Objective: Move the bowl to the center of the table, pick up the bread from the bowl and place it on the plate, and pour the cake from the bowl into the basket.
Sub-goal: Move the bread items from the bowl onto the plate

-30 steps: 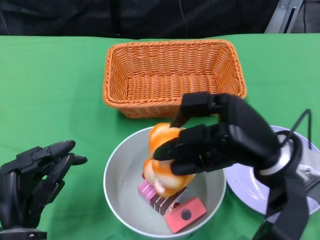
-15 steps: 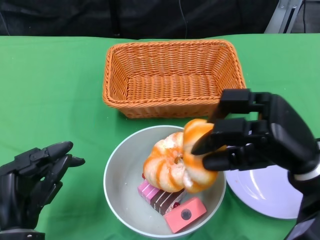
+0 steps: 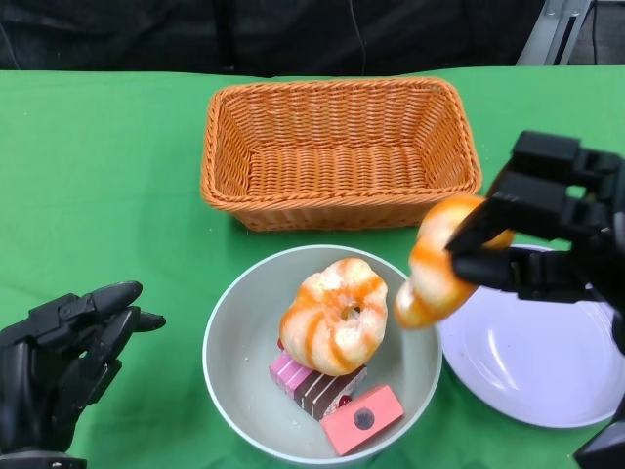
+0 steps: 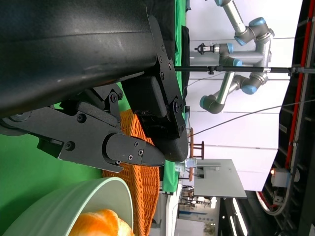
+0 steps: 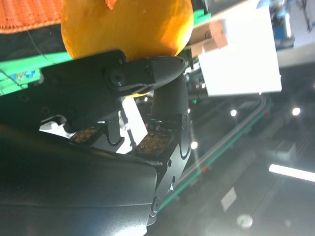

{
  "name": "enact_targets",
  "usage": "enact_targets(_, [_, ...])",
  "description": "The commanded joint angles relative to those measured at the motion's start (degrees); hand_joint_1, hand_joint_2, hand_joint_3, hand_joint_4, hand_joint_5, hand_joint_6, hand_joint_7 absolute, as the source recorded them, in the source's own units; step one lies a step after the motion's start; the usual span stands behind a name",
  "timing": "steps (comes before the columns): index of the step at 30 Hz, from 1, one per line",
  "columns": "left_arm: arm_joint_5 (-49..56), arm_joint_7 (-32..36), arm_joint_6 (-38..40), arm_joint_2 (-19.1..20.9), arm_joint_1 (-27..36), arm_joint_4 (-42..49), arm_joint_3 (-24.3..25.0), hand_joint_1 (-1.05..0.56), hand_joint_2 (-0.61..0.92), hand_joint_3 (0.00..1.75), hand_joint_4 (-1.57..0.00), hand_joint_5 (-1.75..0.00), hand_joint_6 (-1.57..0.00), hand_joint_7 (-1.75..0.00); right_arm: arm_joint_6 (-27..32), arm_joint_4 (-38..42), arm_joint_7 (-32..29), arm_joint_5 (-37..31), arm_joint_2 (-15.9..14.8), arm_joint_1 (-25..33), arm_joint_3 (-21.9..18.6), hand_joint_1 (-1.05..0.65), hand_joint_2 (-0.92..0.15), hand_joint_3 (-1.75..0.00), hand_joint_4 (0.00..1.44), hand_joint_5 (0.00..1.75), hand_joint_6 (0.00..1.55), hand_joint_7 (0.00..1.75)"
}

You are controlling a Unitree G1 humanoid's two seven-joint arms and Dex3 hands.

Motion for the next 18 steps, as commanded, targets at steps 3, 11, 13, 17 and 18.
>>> enact_targets(3, [-0.76,-0.25,0.13,1.12,-0.06,0.06,0.62,-0.27,0.92,0.15,-0.90,-0.93,-1.29,-0.01,1.69,-1.72,-1.17,3.10,1.30,4.01,-3.97,-0.21,-0.37,-1.09,0.83,1.51,0.76,1.34])
enact_targets(11, [-0.98,-0.67,0.37,1.88,-0.21,0.55,0.97,-0.27,0.92,0.15,-0.90,-0.91,-1.29,-0.01,3.86,-4.34,0.83,8.36,1.14,11.47,-8.32,-0.13,-0.42,-1.01,0.81,1.53,0.73,1.30])
enact_targets(13, [-1.18,-0.73,0.75,1.93,-0.20,0.42,1.02,-0.27,0.92,0.14,-0.90,-0.91,-1.29,-0.01,3.53,-3.66,1.32,9.76,1.38,12.55,-8.65,-0.12,-0.42,-1.00,0.83,1.52,0.74,1.30])
enact_targets(17, [-1.14,-1.27,0.31,2.37,-0.31,0.99,1.16,-0.26,0.92,0.16,-0.89,-0.90,-1.29,-0.01,4.63,-3.31,1.08,9.81,2.92,15.41,-9.66,-0.10,-0.41,-1.01,0.84,1.48,0.75,1.29])
enact_targets(18, [-1.21,-1.33,0.37,2.42,-0.30,1.04,1.17,-0.27,0.92,0.17,-0.89,-0.90,-1.29,-0.01,4.46,-2.98,0.93,9.65,3.16,15.63,-9.80,-0.10,-0.40,-1.01,0.85,1.47,0.75,1.29])
